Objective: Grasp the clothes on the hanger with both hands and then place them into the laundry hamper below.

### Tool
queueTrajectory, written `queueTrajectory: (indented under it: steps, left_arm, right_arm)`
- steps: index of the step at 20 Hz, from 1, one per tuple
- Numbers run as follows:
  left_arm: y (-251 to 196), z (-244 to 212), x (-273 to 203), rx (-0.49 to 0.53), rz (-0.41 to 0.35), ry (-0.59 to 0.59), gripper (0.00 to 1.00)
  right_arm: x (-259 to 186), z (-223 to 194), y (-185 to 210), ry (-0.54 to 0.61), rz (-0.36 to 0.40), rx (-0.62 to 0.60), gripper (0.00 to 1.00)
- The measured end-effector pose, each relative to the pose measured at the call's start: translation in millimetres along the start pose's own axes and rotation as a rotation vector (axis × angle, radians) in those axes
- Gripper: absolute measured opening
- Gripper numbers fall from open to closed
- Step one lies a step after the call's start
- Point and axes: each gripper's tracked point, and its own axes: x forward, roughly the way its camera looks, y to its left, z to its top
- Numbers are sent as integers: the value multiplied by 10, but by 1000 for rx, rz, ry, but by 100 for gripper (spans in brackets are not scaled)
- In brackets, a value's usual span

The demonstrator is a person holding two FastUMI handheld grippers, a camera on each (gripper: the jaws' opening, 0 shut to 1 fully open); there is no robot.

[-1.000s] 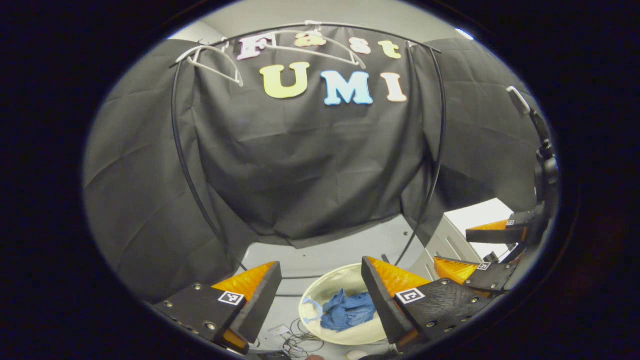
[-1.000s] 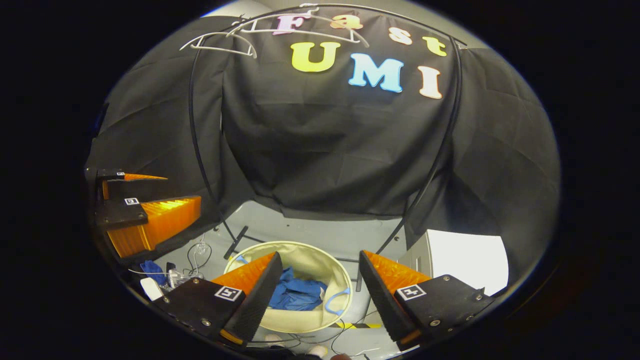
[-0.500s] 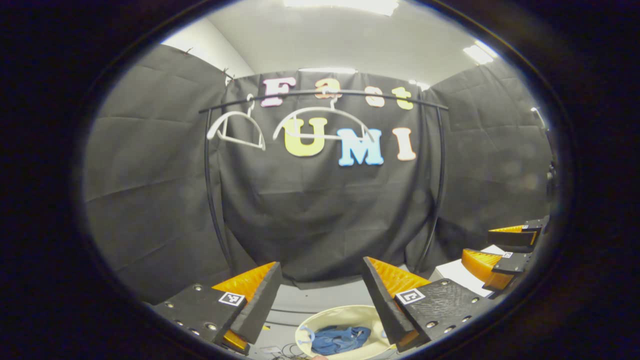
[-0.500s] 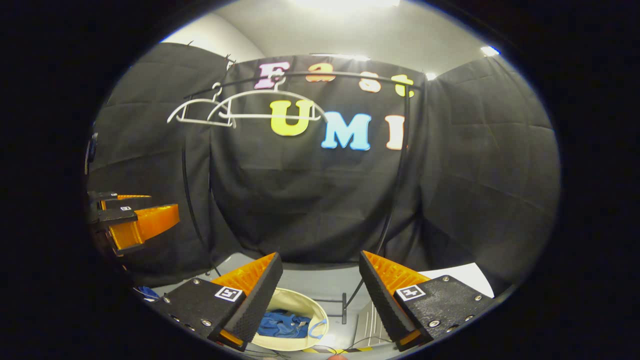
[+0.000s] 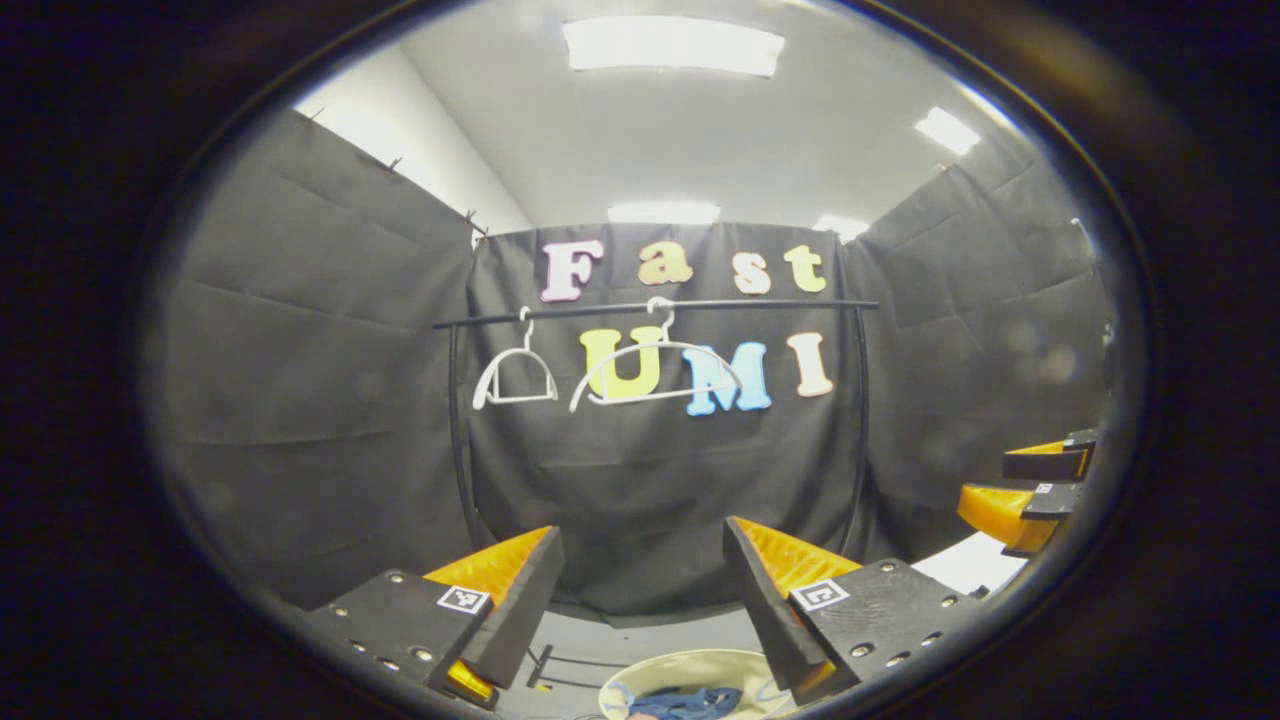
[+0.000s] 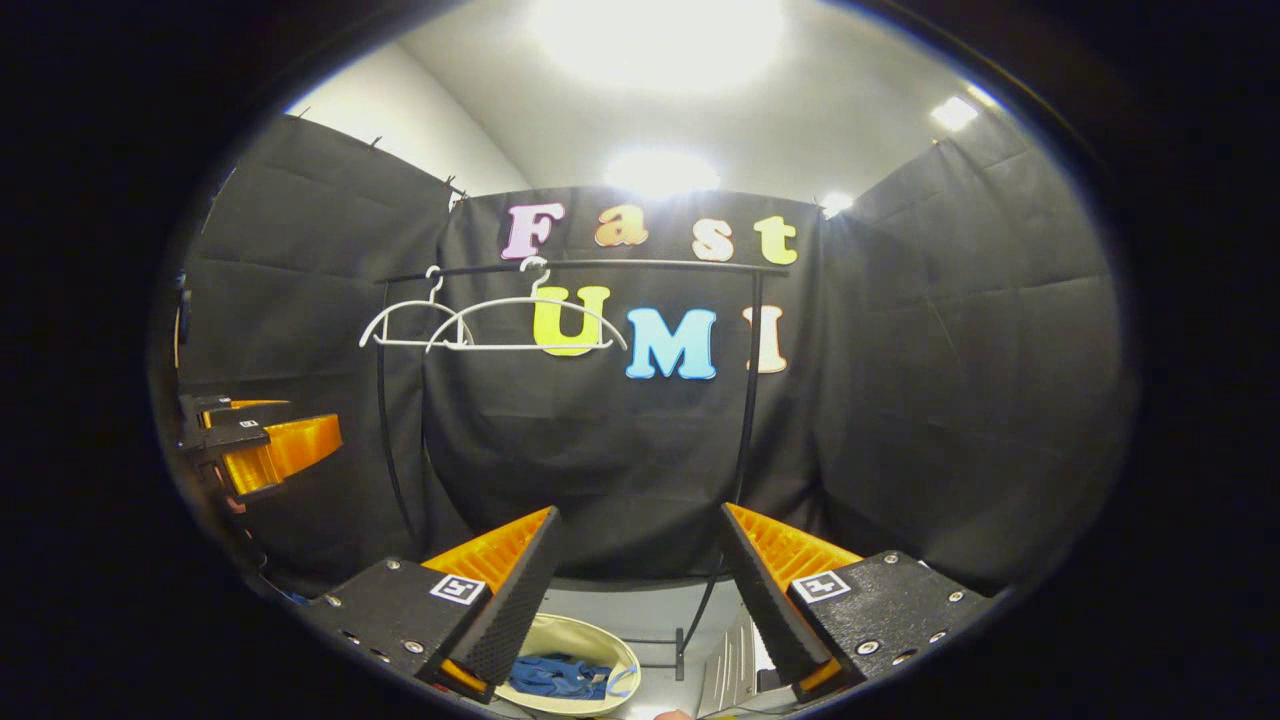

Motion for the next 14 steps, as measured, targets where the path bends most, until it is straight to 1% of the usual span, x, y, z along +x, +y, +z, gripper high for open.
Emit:
queueTrajectory:
  steps: [3, 6, 9, 14]
  left_arm:
    - [15, 22, -115, -9, 38, -21, 93]
    - [-5, 78, -228, -7, 57, -35, 94]
    - [27, 42, -360, -11, 69, -22, 94]
    - [74, 107, -358, -5, 80, -37, 94]
  right_arm:
    - [-173, 27, -71, -8, 2, 28, 96]
    - [-266, 66, -203, -27, -20, 42, 96]
    - [-297, 65, -283, -32, -33, 44, 96]
    - [-263, 20, -324, -23, -36, 34, 95]
